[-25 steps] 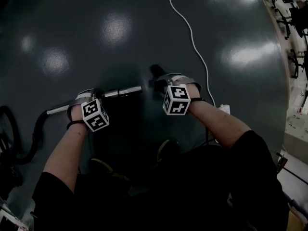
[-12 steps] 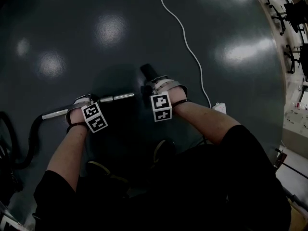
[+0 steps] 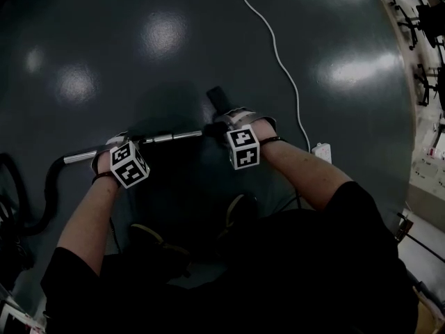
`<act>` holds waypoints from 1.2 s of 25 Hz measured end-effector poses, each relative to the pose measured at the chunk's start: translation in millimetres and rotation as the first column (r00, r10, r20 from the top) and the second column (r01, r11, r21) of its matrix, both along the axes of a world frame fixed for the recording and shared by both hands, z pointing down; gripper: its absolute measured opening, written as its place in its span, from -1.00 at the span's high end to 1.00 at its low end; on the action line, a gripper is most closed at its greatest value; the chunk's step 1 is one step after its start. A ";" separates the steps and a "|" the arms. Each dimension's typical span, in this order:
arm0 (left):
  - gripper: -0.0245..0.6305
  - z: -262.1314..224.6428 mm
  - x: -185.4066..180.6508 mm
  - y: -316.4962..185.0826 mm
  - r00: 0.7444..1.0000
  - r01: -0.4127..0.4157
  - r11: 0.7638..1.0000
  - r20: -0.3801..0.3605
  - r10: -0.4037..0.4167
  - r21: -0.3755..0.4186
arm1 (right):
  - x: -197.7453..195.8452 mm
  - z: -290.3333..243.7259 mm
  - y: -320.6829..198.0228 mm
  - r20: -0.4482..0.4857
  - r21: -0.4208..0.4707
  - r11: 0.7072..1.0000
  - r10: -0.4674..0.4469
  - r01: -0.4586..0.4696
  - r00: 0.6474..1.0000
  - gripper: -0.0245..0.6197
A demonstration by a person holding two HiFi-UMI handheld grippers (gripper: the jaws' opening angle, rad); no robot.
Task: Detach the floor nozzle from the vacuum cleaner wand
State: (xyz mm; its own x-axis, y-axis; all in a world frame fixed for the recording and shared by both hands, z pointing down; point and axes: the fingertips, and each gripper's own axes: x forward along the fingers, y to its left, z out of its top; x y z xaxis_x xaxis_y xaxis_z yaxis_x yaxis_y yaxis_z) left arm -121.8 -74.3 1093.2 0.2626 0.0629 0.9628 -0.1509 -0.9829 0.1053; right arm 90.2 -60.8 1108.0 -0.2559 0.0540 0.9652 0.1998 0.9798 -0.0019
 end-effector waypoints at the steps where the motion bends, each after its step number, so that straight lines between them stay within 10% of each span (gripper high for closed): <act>1: 0.37 -9.2 -0.5 -1.7 0.999 0.019 1.000 -0.027 -0.020 -0.004 | -2.6 -5.1 1.8 0.011 -0.012 1.000 0.014 -0.014 1.000 0.15; 7: 0.37 -125.5 -22.4 -4.5 0.976 0.141 0.990 -0.172 -0.136 0.017 | -19.5 -98.5 5.1 0.099 -0.054 0.971 0.238 -0.233 0.966 0.10; 13: 0.39 -288.4 -93.1 6.3 0.921 0.370 0.927 -0.154 -0.359 0.052 | -15.5 -254.4 23.2 0.137 -0.102 0.867 0.497 -0.487 0.857 0.10; 19: 0.41 -453.7 -124.8 31.8 0.792 0.602 0.792 -0.202 -0.576 0.103 | 12.8 -428.8 45.9 0.213 -0.228 0.573 0.818 -0.787 0.534 0.10; 24: 0.42 -613.3 -97.5 43.4 0.621 0.760 0.640 -0.417 -0.664 0.113 | 23.0 -578.0 58.0 0.302 -0.403 0.321 0.931 -0.857 0.206 0.10; 27: 0.44 -692.3 -67.5 59.5 0.507 0.811 0.582 -0.571 -0.646 0.061 | 12.9 -660.9 69.9 0.390 -0.468 0.307 0.913 -0.829 0.118 0.13; 30: 0.46 -750.9 -36.7 76.0 0.473 0.786 0.617 -0.687 -0.551 0.046 | -2.7 -732.6 87.1 0.497 -0.448 0.373 0.859 -0.813 0.120 0.15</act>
State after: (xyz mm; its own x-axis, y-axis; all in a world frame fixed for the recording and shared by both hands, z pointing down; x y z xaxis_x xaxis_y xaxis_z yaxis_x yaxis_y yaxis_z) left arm -158.5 1.7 342.3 0.5575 -0.6466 0.5206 -0.8016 -0.5824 0.1351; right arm 87.4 26.3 375.4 -0.6252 -0.5377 0.5657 -0.7711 0.5374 -0.3414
